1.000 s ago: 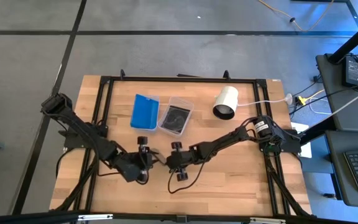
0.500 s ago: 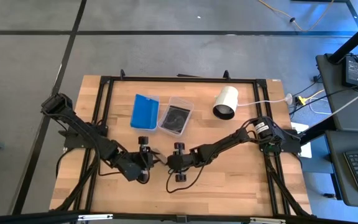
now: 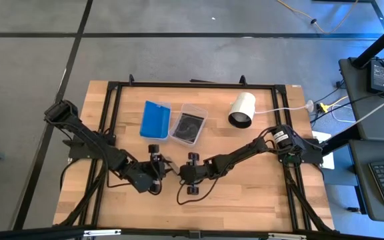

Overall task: Pick & place jewel cases by type
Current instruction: Put the black cd case into the right transparent bin

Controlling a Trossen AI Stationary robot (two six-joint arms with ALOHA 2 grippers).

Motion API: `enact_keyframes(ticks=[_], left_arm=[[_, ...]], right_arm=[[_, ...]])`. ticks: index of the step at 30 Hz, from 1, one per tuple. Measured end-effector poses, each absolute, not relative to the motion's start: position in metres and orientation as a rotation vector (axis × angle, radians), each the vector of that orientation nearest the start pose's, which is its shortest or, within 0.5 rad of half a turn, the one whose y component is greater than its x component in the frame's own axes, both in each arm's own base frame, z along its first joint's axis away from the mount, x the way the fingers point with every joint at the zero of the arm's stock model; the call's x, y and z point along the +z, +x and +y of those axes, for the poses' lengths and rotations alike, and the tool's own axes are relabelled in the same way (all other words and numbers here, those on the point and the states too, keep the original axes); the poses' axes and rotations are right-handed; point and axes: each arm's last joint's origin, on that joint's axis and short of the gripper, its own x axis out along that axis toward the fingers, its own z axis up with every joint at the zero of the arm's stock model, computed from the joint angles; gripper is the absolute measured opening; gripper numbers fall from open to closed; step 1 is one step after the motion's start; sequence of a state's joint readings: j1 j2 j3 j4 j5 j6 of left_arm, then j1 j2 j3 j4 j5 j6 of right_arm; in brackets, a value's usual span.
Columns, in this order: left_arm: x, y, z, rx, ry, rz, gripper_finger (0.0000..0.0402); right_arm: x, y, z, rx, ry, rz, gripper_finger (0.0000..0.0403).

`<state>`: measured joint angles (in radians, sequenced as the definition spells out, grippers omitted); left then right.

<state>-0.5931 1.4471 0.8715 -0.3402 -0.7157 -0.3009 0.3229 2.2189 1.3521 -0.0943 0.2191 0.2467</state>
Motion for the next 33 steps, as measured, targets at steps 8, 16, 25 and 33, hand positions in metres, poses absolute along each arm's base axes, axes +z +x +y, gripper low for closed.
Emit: enact_keyframes(ticks=[8,16,25,33], left_arm=[[0.213,0.242,-0.140,0.197,0.266,0.699,0.0125],[0.223,0.237,-0.138,0.162,0.224,0.687,0.0125],[0.224,0.239,-0.133,0.163,0.214,0.693,0.0125],[0.226,0.241,-0.128,0.164,0.216,0.698,0.0125]], right_arm=[[0.087,0.418,0.133,-0.036,0.001,0.929,0.0159],[0.087,0.418,0.132,-0.051,0.013,0.928,0.0116],[0.087,0.418,0.132,-0.074,0.024,0.925,0.0086],[0.087,0.418,0.132,-0.086,0.044,0.923,0.0084]])
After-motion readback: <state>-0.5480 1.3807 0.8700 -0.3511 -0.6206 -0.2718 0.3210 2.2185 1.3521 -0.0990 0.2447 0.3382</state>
